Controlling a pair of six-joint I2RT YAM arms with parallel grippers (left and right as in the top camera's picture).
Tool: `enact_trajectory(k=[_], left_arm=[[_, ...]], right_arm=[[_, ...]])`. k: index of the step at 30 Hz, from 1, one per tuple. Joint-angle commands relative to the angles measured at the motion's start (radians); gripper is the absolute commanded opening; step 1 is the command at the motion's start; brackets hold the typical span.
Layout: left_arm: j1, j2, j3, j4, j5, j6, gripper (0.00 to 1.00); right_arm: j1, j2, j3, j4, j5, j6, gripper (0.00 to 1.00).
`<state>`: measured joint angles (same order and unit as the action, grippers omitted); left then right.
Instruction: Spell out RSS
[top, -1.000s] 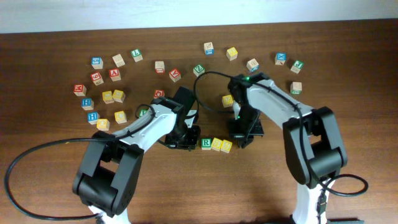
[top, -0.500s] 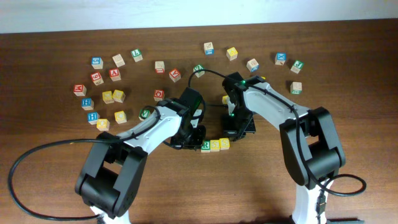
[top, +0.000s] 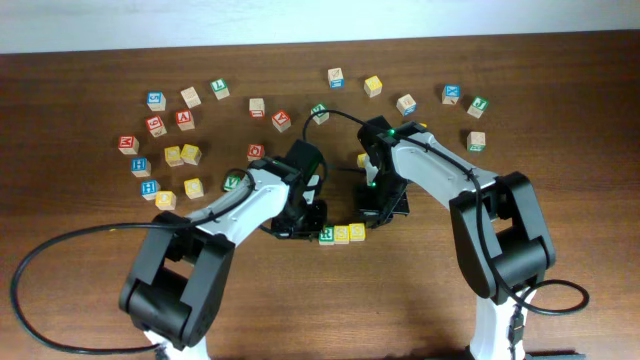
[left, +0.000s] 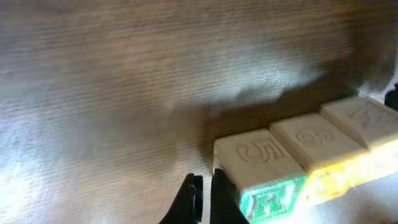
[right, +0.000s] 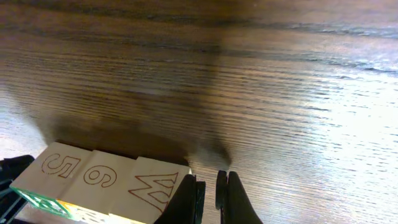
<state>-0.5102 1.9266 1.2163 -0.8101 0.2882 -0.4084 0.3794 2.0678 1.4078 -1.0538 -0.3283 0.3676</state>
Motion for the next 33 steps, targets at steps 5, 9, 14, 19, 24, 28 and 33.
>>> enact_trajectory(k=[5, 9, 14, 19, 24, 28, 33], left_arm=[[0.086, 0.008, 0.097, -0.117, 0.018, 0.051, 0.00], [0.094, -0.076, 0.156, -0.217, -0.110, 0.089, 0.00], [-0.060, -0.108, 0.072, -0.328, -0.031, -0.051, 0.00], [-0.221, -0.108, -0.059, -0.107, -0.055, -0.236, 0.00], [-0.256, -0.108, -0.138, 0.051, -0.294, -0.340, 0.00], [-0.256, -0.107, -0.145, 0.107, -0.297, -0.340, 0.00], [-0.256, -0.107, -0.145, 0.116, -0.297, -0.340, 0.00]], right_arm=[[-0.022, -0.001, 0.001, 0.002, 0.003, 0.008, 0.05], [-0.179, -0.001, 0.000, -0.024, 0.003, -0.048, 0.11], [-0.235, -0.001, 0.000, -0.021, 0.052, -0.049, 0.11], [-0.235, -0.001, 0.000, -0.022, 0.052, -0.049, 0.11], [-0.235, -0.001, 0.000, -0.015, 0.052, -0.049, 0.12], [-0.235, -0.001, 0.000, -0.015, 0.052, -0.049, 0.12], [-0.235, -0.001, 0.000, -0.015, 0.052, -0.049, 0.11]])
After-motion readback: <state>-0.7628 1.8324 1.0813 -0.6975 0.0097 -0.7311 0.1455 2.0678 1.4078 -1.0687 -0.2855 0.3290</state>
